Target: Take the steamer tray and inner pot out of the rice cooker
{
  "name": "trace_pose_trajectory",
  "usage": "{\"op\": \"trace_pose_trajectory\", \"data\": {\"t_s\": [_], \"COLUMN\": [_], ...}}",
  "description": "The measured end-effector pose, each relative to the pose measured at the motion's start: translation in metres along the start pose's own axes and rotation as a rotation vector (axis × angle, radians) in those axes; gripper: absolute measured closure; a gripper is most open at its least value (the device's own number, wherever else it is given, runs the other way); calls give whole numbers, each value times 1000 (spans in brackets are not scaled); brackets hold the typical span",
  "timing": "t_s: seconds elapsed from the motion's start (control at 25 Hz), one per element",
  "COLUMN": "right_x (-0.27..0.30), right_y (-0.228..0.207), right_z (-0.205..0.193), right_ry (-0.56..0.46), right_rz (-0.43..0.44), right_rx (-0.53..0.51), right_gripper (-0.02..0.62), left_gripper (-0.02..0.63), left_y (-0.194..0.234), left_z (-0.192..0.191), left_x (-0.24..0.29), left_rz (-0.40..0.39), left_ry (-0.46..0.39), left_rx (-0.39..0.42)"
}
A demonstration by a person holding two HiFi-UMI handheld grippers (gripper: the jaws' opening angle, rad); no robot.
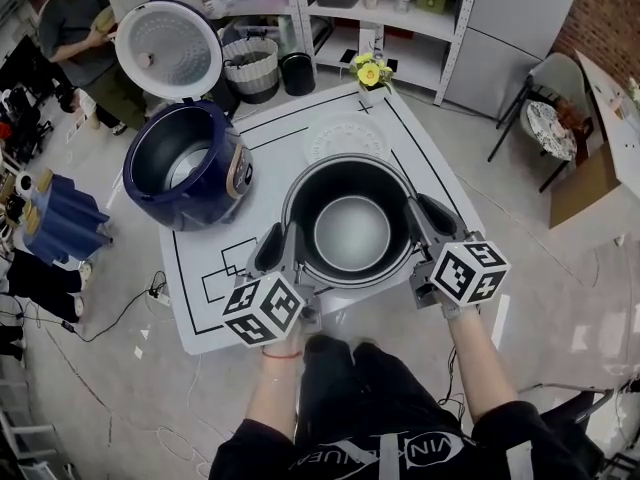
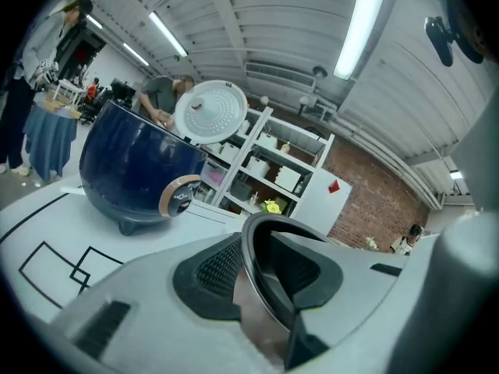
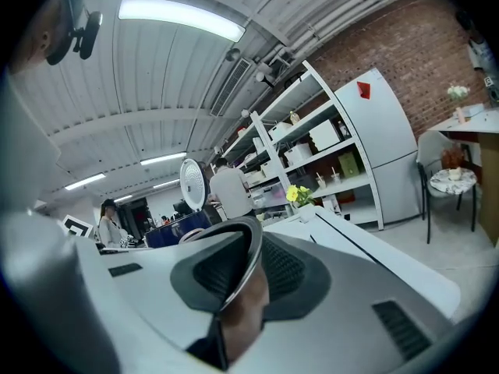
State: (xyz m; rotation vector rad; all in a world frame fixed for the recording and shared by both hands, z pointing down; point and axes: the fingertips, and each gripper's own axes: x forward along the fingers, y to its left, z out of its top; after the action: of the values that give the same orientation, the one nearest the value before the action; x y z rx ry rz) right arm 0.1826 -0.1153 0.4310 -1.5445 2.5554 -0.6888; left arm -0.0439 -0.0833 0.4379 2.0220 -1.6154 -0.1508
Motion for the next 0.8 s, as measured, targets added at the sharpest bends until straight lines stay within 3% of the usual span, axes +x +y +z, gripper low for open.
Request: {"op": "trace_pose_trajectory", "data": {"t_s": [0.4,0.8], "right_x": [-1,1], "right_y": [-23,-34], "right_z": [-16,-22], "right_ry": [36,41], "right_rz": [-33,-33], "right_rx": [29,72], "right_gripper": [526,525], "left_gripper": [502,503], "left_y": [-4,-6], "left_z": [-19,-22], "left_x": [13,20], "left_rz": [-4,-13], "left_ry": [74,77], "left_rx": [18,29]}}
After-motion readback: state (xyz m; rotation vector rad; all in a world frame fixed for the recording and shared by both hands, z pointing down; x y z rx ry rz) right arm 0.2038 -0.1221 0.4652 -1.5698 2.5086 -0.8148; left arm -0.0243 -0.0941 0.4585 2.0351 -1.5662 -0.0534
